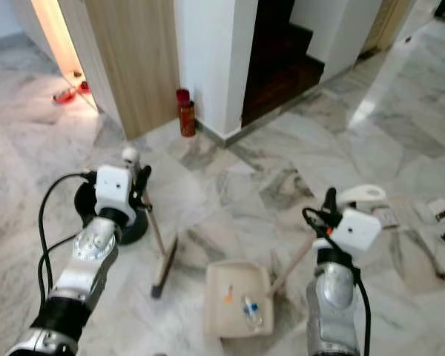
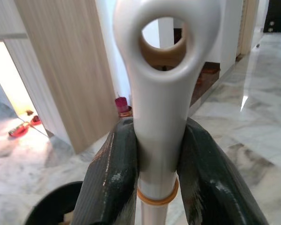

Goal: Sweep floor

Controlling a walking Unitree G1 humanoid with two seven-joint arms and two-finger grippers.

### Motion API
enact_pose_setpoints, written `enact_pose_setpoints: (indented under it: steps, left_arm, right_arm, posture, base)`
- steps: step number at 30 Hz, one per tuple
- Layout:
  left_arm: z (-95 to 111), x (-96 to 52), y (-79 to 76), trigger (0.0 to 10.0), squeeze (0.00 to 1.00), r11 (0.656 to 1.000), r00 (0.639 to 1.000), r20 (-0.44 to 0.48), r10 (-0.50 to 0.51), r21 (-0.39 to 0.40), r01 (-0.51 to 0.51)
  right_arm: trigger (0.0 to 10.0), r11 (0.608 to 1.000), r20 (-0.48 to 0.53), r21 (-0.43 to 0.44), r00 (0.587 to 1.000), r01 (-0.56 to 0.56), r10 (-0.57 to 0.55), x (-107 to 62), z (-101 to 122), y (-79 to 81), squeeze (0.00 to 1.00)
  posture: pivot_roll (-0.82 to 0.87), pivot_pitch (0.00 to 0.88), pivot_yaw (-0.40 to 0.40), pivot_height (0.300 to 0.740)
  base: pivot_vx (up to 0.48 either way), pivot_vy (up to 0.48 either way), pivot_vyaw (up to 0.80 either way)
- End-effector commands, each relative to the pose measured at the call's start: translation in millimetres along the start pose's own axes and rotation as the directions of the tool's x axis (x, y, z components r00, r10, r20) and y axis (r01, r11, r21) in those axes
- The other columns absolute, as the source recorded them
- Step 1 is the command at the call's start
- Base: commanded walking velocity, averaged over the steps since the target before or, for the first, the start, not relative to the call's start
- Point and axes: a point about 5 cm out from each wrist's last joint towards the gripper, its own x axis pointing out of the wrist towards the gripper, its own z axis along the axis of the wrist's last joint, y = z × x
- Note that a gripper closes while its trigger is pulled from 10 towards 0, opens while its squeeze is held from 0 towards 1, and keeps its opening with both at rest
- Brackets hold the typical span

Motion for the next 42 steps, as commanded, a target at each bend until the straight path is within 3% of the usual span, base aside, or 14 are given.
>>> enact_pose_setpoints:
  steps: [1, 9, 15, 42]
  left_arm:
    - [11.0, 4.2, -0.7, 10.0, 0.00, 1.000, 0.999, 0.046, -0.003, 0.010, 0.003]
    - [11.0, 4.2, -0.9, 10.0, 0.00, 1.000, 0.999, 0.044, -0.008, 0.007, 0.008]
    - [11.0, 3.9, -1.4, 10.0, 0.00, 1.000, 0.999, 0.043, -0.009, 0.006, 0.009]
    - [10.0, 3.5, -1.6, 10.0, 0.00, 1.000, 0.999, 0.036, -0.014, 0.003, 0.014]
  right_arm:
    - [10.0, 1.000, 0.054, 0.018, 0.998, 0.012, -0.013, 4.3, 10.8, -2.7, 0.00]
    - [10.0, 1.000, 0.059, 0.007, 0.998, 0.010, -0.010, 4.5, 11.4, -2.4, 0.00]
    - [10.0, 1.000, 0.060, 0.009, 0.998, 0.006, -0.006, 4.3, 11.5, -2.1, 0.00]
    - [10.0, 1.000, 0.053, 0.019, 0.999, 0.007, -0.008, 5.1, 10.6, -2.3, 0.00]
  posture:
    - [0.12, 0.084, -0.009, 0.740]
    - [0.12, 0.083, -0.009, 0.740]
    - [0.12, 0.084, -0.010, 0.740]
    - [0.12, 0.084, -0.013, 0.740]
  base:
    - [0.000, 0.319, 0.00]
    - [0.000, 0.319, 0.00]
    - [0.000, 0.317, 0.66]
    - [0.000, 0.320, 0.00]
